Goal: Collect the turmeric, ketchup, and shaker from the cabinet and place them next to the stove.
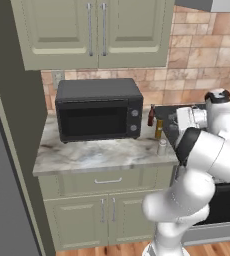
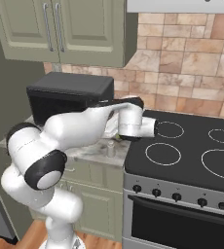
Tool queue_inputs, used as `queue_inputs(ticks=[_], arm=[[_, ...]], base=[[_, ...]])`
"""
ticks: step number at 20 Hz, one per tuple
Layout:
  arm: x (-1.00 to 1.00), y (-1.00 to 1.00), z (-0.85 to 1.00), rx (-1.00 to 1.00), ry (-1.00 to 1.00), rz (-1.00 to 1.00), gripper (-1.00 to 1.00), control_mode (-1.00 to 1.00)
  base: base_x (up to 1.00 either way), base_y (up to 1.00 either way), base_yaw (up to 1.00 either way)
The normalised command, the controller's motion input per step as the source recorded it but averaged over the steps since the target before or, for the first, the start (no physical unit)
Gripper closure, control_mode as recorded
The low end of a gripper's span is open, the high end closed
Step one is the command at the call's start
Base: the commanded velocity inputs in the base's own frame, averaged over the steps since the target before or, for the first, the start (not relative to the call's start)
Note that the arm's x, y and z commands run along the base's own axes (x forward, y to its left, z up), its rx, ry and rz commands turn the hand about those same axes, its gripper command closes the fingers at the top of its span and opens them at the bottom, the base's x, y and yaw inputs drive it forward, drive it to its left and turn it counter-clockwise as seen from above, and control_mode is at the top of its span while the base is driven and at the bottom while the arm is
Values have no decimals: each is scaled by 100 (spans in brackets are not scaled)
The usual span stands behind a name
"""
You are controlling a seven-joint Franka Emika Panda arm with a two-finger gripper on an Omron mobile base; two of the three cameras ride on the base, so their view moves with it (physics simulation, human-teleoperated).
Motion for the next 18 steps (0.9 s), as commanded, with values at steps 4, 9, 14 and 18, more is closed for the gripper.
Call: queue_inputs(ticks=[4,9,14,18], arm=[[-43,51,74,-12,0,-5,-100,-100],[-45,51,73,-14,1,-6,-100,-100],[-46,45,68,-15,1,-6,-100,-100],[-47,34,43,-15,0,-6,-100,-100]], base=[[0,0,0],[0,0,0],[0,0,0],[0,0,0]])
